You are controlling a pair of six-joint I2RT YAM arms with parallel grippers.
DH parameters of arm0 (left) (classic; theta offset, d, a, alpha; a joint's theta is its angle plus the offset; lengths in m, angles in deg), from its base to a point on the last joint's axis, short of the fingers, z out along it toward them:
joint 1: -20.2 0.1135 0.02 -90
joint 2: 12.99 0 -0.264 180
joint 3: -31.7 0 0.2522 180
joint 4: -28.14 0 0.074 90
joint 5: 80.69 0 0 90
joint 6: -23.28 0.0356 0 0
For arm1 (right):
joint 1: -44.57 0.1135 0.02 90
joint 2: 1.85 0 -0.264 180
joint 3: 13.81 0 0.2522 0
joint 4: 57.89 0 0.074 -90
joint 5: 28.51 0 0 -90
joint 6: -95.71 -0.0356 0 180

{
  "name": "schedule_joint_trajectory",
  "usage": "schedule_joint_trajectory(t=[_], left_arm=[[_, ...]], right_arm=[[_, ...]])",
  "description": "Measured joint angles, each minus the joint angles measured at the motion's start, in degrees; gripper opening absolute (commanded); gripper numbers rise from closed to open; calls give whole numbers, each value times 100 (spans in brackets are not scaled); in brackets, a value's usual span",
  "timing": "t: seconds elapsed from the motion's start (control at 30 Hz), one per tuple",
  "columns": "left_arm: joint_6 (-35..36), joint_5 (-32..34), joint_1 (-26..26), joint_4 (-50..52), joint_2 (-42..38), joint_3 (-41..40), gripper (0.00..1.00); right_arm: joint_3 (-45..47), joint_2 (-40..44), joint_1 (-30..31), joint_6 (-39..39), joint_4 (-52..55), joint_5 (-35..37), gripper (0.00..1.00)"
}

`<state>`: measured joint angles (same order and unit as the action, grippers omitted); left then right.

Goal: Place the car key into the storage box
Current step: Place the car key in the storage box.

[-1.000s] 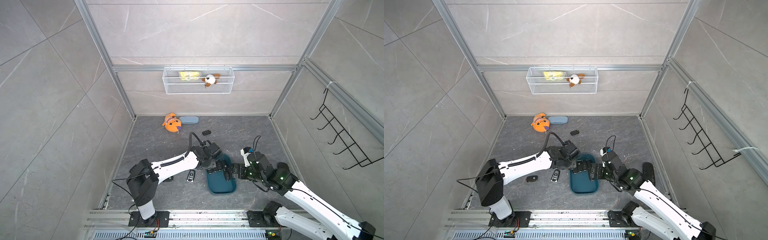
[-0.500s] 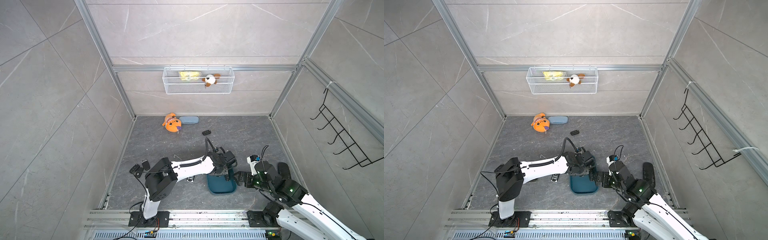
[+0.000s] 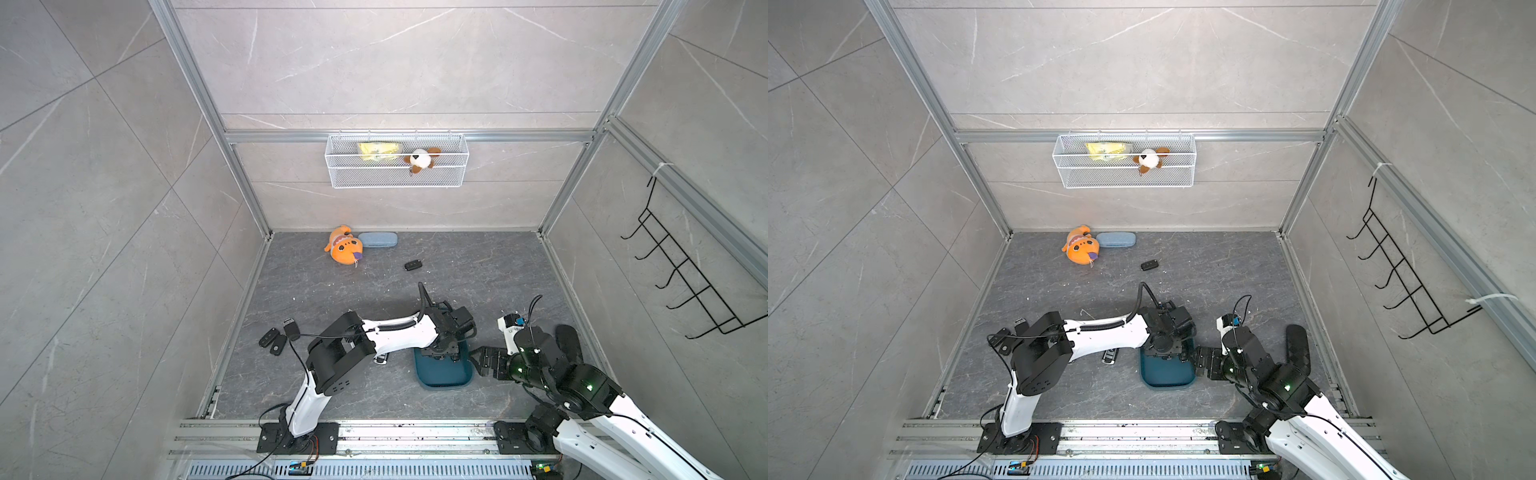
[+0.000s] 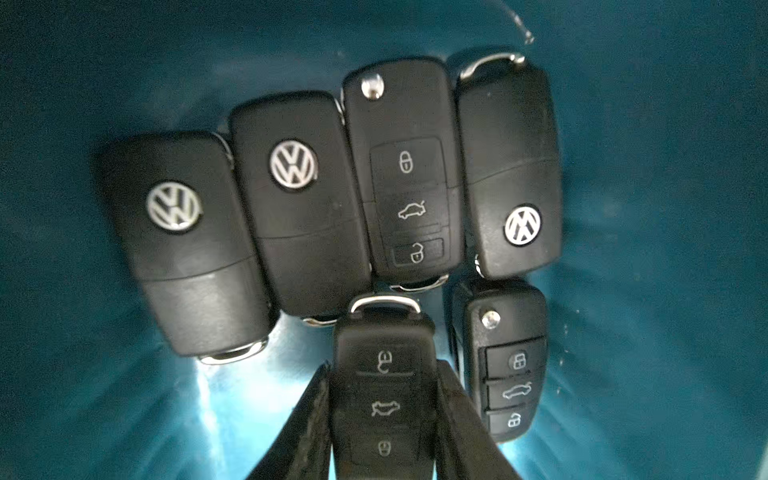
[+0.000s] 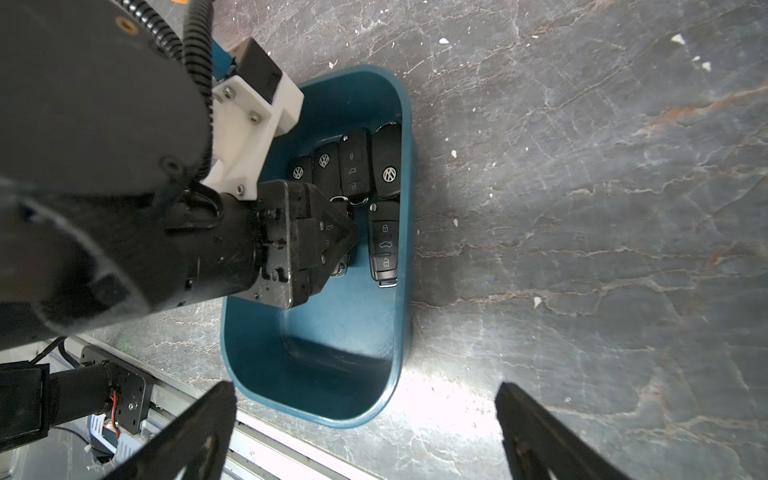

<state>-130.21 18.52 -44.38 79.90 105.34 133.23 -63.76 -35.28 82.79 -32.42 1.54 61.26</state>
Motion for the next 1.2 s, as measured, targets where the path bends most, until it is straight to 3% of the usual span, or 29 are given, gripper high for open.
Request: schedule_joint_trajectory(t=[0.53, 0.73, 0.87, 1.2], left_arm=[[0, -216, 0, -81, 208, 356, 33], [0, -232, 0, -72, 221, 385, 43], [-13, -238, 0, -70, 234, 393, 32], [-42, -190, 0, -57, 234, 396, 33]], right_arm=[[35, -85, 0, 0, -4, 0, 99], [35, -101, 0, 2, -4, 0, 100], [35, -101, 0, 0, -4, 0, 100], [35, -101, 0, 0, -4, 0, 100]])
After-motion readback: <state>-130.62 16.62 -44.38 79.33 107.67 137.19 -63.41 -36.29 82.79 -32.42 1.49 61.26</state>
